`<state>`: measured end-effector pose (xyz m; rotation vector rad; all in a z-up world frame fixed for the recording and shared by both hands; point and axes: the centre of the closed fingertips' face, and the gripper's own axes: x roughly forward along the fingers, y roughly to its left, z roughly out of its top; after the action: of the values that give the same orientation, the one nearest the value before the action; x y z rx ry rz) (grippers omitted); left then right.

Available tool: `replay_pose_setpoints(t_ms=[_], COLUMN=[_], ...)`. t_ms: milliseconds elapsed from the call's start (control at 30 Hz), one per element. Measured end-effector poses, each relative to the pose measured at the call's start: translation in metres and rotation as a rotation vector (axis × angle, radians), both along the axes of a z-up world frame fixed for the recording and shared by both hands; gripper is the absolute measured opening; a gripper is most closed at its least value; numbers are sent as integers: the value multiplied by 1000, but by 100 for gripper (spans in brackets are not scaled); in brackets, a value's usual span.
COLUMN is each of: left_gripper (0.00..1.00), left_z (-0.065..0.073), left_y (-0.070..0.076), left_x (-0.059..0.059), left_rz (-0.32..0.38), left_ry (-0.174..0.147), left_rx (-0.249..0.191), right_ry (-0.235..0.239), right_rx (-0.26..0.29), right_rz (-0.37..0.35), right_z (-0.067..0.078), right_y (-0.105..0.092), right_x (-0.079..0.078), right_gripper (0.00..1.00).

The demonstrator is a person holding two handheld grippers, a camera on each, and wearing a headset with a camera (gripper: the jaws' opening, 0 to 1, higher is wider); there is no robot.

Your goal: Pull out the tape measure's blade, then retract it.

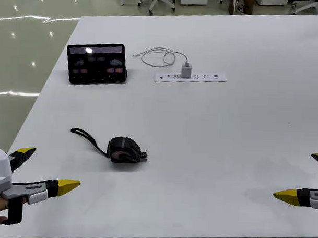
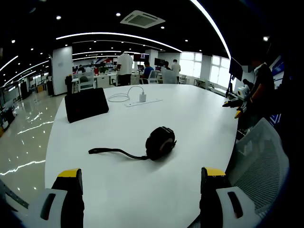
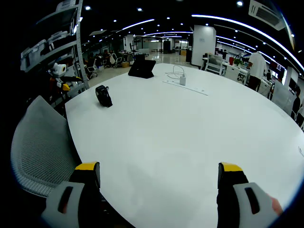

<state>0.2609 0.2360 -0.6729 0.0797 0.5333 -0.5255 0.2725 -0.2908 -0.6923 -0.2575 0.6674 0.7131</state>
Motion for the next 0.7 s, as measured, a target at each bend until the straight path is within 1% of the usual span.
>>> replay_pose_setpoints(t_ms=[100,267,367,500,533,600,667,700], left_gripper=[100,100,100,100,100,100,100,100], left_z=[0,2,4,4,4,6,6,5], left_y=[-3,-3,-1,1,1,-1,-1,-2], left_x=[-1,-2,-2,-3,-4,-5,-5,-6], left_rz=[-10,-24,-32,-35,-40,-64,-58,-54], left_ry=[0,-2,-12,-9,-11,-38,-34,-19], left_rx=[4,12,33,34,39,51,46,37], right_ry=[2,2,1,-2,-3,-2,-2,-2], right_rx=[0,-1,-2,-10,-14,-13,-14,-15], right_rz=[-3,-3,-4,-4,-1,-2,0,1], right_z=[0,0,0,-1,-1,-1,-1,-1], right_y=[-1,-2,-2,-4,-4,-4,-3,-3], right_x=[0,-1,0,1,1,1,1,0], right_gripper=[99,99,98,99,99,100,100,100])
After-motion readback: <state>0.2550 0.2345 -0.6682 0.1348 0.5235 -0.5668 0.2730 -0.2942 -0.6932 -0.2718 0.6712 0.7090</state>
